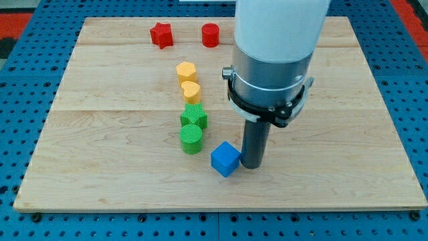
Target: Move the blue triangle along with the red circle towards left
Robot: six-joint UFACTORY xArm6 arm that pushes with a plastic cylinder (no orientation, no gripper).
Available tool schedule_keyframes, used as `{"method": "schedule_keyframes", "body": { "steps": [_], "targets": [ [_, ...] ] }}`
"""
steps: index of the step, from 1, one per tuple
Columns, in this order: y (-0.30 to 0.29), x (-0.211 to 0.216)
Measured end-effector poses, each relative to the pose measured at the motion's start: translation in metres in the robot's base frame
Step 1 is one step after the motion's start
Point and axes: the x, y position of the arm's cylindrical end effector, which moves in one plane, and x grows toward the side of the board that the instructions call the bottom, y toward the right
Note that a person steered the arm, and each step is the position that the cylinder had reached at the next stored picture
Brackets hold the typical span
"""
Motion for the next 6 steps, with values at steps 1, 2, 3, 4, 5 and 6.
{"method": "schedule_keyframes", "body": {
  "steps": [1, 2, 3, 4, 5, 6],
  "targets": [
    [-0.024, 0.015],
    [-0.053, 0.028],
    [-0.047, 0.029],
    [-0.033, 0.023],
    [-0.033, 0.02],
    [-0.033, 0.021]
  ]
}}
